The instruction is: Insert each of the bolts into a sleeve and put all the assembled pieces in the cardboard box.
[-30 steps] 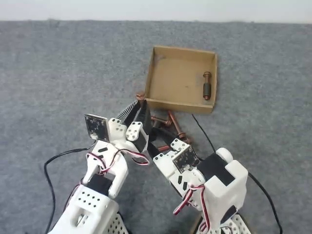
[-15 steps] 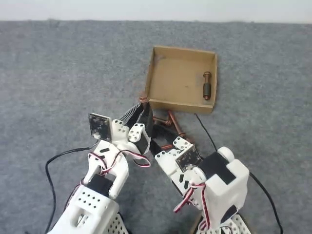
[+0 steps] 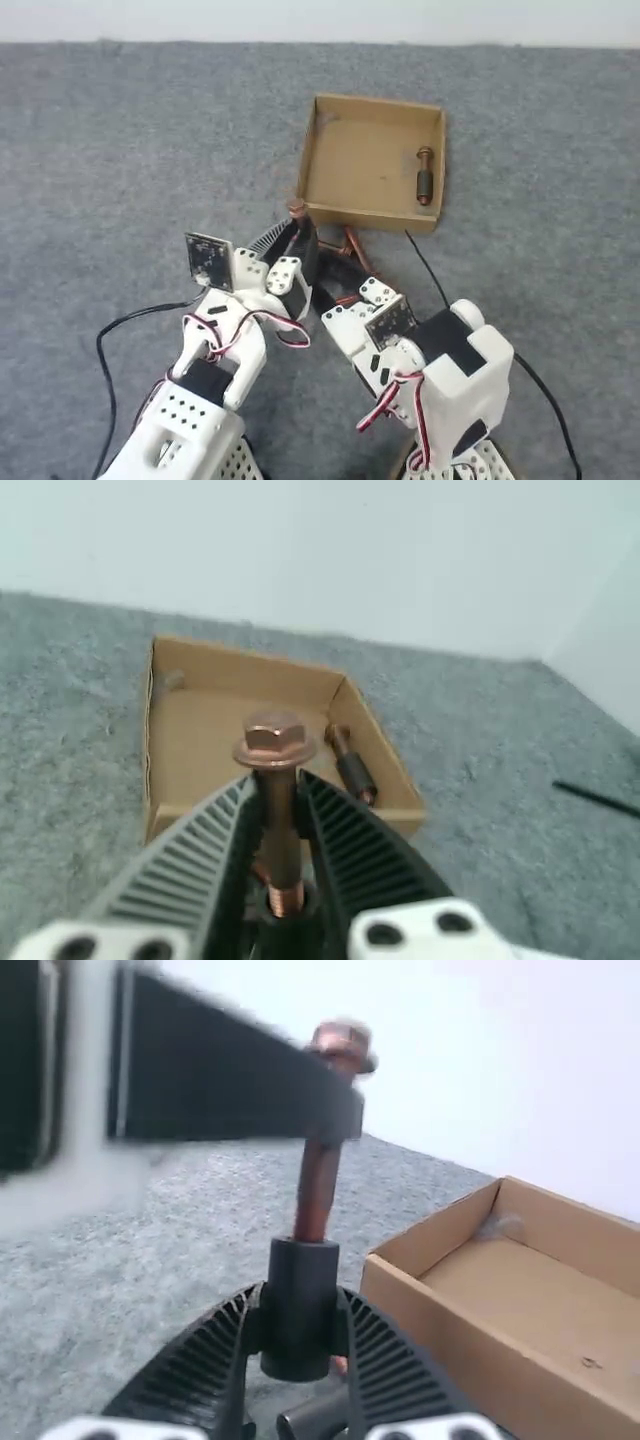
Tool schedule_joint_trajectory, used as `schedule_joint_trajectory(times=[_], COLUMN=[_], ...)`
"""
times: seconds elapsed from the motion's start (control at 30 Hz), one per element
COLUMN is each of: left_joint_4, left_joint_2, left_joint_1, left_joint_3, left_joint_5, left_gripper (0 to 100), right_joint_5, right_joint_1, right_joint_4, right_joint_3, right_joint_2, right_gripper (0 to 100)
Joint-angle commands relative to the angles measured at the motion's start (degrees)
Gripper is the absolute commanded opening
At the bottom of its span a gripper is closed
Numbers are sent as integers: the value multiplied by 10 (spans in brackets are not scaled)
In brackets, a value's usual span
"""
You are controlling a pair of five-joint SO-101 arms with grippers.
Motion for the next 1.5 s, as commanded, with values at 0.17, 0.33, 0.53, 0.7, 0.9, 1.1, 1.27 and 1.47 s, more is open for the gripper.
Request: schedule_joint_trajectory(times=[0.17, 0.33, 0.53, 0.7, 0.9, 1.1, 1.27, 1.47], left_joint_4=[18, 18, 18, 18, 18, 27, 48, 47], left_joint_2=[-5, -5, -5, -4, -4, -4, -5, -9], left_joint_1=[1, 0, -2, -2, -1, -4, -2, -2], left_joint_3=[-6, -6, -6, -6, -6, -6, -6, -6], left_joint_5=[0, -1, -1, -1, -1, 0, 0, 1], left_gripper=[12, 12, 12, 15, 17, 129, 212, 207], right_joint_5=[5, 4, -54, -54, -54, -54, -54, -54], right_joint_1=[20, 46, 77, 73, 73, 73, 74, 78], right_joint_4=[32, 99, 178, 181, 181, 181, 181, 181], right_joint_3=[21, -9, -54, -42, -39, -39, -38, -38], right_joint_2=[-109, -145, -179, -189, -189, -189, -189, -189], right_gripper=[6, 6, 6, 6, 6, 6, 6, 6])
